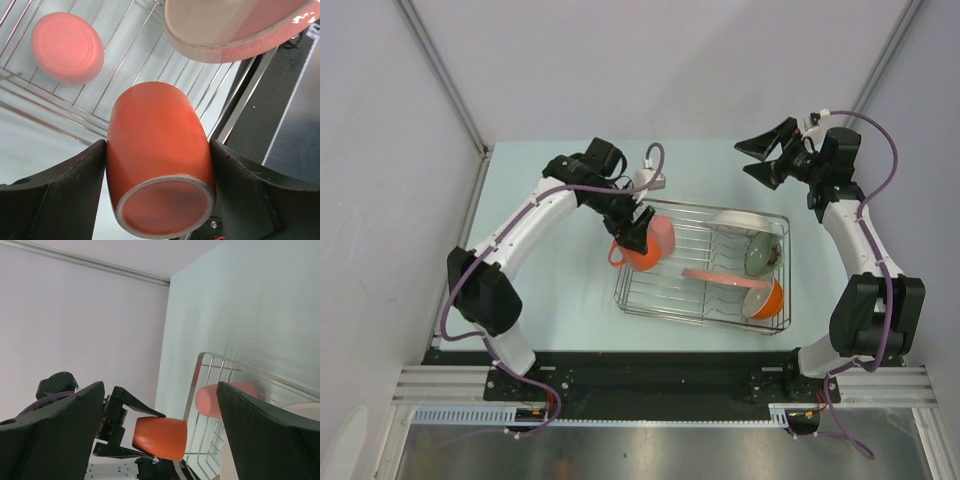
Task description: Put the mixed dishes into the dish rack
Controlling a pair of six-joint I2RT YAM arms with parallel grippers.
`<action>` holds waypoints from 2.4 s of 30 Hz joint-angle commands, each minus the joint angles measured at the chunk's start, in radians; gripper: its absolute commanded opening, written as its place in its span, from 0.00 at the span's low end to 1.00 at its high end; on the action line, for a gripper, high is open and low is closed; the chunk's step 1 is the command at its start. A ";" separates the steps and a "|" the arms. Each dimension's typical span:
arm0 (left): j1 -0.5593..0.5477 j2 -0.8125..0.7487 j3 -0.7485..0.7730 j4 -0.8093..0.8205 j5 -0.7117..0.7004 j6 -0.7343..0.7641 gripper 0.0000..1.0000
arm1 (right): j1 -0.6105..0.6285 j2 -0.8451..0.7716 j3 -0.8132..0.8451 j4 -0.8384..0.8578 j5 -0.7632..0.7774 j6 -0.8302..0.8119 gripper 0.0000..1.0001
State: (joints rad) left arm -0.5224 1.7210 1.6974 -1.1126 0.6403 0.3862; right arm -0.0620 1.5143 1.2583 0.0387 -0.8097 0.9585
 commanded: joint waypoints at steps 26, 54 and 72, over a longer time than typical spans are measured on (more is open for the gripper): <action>-0.199 0.172 -0.096 0.275 -0.284 -0.078 0.00 | -0.013 -0.088 -0.008 -0.157 0.037 -0.139 1.00; -0.222 0.152 -0.261 0.375 -0.312 -0.159 0.00 | -0.009 -0.082 -0.008 -0.163 0.035 -0.139 1.00; -0.248 0.155 -0.260 0.335 -0.275 -0.190 0.59 | -0.002 -0.077 -0.008 -0.164 0.032 -0.142 1.00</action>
State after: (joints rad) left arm -0.7414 1.8626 1.4590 -0.6605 0.3180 0.2508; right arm -0.0689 1.4616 1.2491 -0.1452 -0.7712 0.8288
